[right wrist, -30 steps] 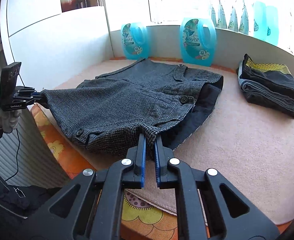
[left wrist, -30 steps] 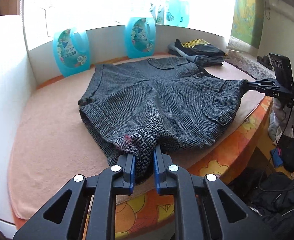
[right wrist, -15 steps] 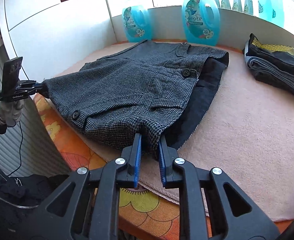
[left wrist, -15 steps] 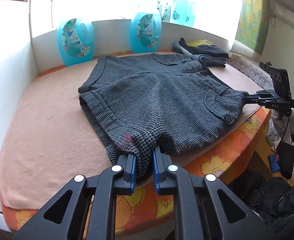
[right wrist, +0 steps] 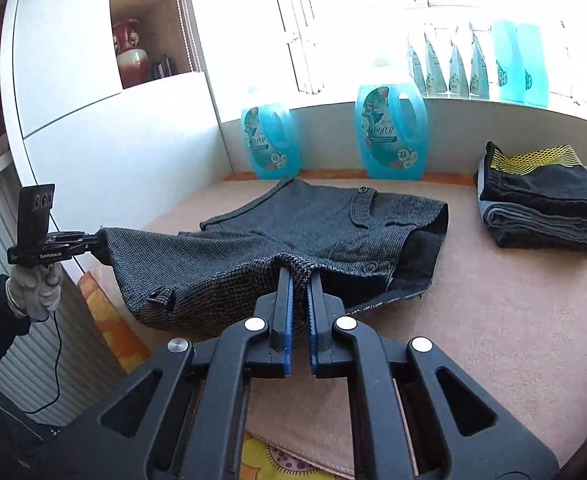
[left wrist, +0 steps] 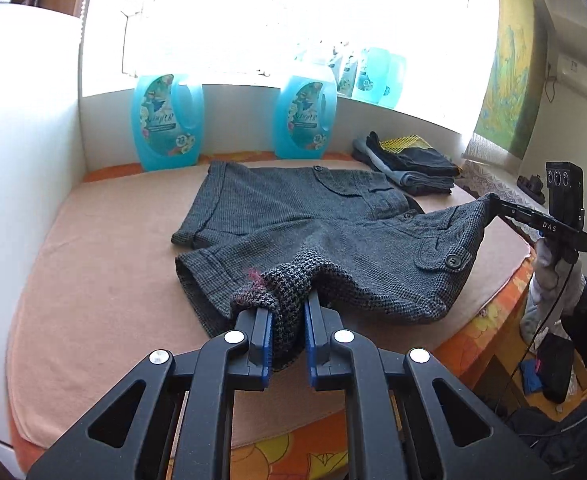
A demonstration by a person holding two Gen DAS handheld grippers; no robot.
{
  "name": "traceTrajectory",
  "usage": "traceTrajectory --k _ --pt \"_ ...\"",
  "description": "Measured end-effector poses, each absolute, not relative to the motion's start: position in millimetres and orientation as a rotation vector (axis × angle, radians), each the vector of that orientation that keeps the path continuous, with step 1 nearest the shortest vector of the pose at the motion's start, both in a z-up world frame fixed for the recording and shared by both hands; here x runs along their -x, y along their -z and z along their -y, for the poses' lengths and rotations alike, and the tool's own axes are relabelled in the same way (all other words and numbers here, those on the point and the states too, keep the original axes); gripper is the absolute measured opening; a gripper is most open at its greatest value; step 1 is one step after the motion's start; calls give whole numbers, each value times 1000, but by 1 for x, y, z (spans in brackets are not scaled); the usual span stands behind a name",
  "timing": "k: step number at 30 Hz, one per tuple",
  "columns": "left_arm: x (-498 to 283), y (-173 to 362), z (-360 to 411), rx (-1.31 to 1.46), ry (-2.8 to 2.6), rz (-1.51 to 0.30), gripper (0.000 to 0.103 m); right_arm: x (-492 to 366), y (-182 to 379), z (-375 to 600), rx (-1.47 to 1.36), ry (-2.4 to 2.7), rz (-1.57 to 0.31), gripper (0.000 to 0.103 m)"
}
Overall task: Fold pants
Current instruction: 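Lift the gripped edges with both grippers and fold them over onto the shorts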
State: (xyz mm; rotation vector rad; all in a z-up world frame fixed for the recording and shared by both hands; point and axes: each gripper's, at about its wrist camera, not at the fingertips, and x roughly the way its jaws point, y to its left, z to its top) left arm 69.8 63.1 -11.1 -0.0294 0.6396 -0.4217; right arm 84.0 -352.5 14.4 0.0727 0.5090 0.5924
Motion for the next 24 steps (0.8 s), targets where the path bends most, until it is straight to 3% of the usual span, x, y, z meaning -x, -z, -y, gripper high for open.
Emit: traceTrajectory --k 11,24 --pt "-161 -32 -70 75 392 -585 10 -167 -61 369 -210 -499 -439 6" --pt "-321 -13 -42 78 369 -692 10 -302 -24 391 -247 -387 -592 6"
